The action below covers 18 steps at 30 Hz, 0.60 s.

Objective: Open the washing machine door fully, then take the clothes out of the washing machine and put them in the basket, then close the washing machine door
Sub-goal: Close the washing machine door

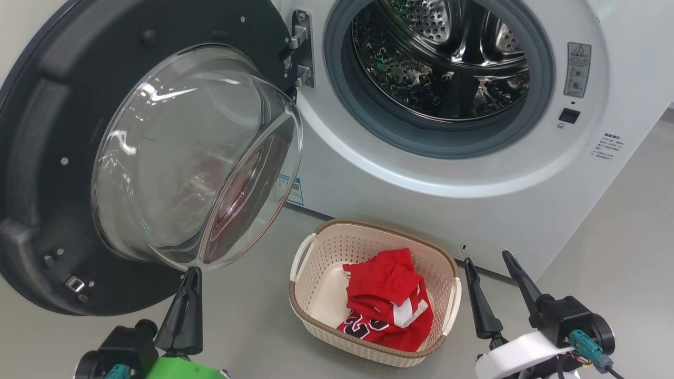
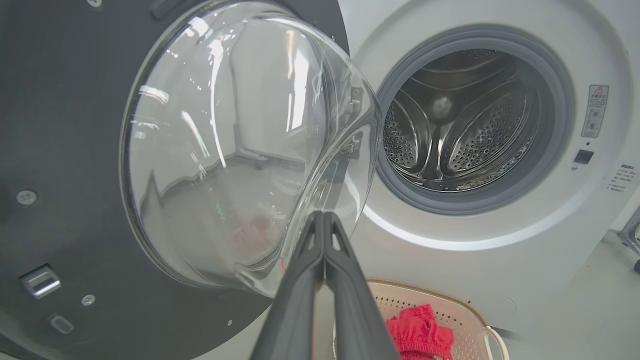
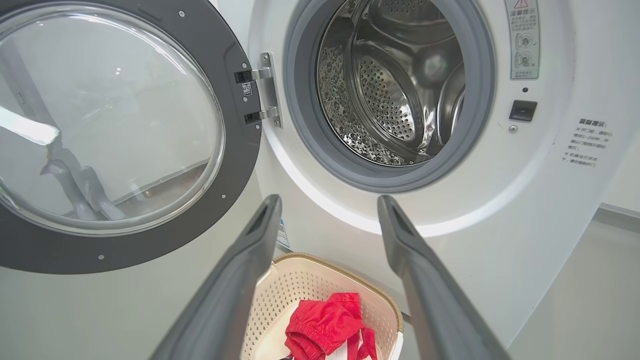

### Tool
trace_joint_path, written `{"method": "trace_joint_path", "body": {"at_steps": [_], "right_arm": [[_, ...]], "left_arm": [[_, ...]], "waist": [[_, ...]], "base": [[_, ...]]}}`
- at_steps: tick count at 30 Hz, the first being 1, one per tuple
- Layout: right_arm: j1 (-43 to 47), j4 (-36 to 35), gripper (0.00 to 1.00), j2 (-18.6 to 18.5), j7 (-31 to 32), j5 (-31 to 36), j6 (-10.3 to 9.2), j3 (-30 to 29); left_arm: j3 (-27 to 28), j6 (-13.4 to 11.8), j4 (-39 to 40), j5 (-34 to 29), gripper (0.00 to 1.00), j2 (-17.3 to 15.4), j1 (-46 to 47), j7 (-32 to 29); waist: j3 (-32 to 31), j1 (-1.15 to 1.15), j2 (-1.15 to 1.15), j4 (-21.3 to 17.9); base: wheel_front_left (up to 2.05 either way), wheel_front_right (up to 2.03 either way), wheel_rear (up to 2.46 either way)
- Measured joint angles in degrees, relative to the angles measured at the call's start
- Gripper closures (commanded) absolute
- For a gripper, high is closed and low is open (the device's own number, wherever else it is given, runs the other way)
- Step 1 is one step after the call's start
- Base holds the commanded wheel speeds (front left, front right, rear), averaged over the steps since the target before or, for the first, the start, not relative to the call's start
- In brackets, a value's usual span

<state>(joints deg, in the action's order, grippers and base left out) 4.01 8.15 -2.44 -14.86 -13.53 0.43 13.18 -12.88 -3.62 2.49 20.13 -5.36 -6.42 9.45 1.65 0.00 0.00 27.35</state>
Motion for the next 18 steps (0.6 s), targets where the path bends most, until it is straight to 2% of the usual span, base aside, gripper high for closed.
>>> {"method": "trace_joint_path", "body": {"at_steps": [4, 10, 12, 18], "right_arm": [[-0.10, 0.00, 0.00, 0.00, 0.00, 0.00, 0.00, 0.00], [-0.33, 0.02, 0.00, 0.00, 0.00, 0.00, -0.01, -0.01], [-0.34, 0.04, 0.00, 0.00, 0.00, 0.01, -0.01, -0.01], [-0.41, 0.04, 0.00, 0.00, 0.00, 0.01, -0.02, 0.00]], "left_arm": [[-0.41, 3.12, 2.10, 7.19, 1.00, 1.71, 0.01, 0.76], [-1.07, 9.07, 6.61, 23.09, 1.00, 2.75, 0.02, 1.22], [-1.14, 10.00, 8.23, 28.86, 1.00, 2.75, 0.02, 1.22], [-2.63, 10.50, 14.55, 48.96, 1.00, 2.67, 0.01, 1.99]], "waist": [[0.16, 0.00, 0.00, 0.03], [0.36, 0.00, 0.00, 0.05], [0.40, 0.00, 0.00, 0.05], [0.45, 0.00, 0.00, 0.02]], "base": [[0.00, 0.00, 0.00], [0.00, 0.00, 0.00], [0.00, 0.00, 0.00], [0.00, 0.00, 0.00]]}}
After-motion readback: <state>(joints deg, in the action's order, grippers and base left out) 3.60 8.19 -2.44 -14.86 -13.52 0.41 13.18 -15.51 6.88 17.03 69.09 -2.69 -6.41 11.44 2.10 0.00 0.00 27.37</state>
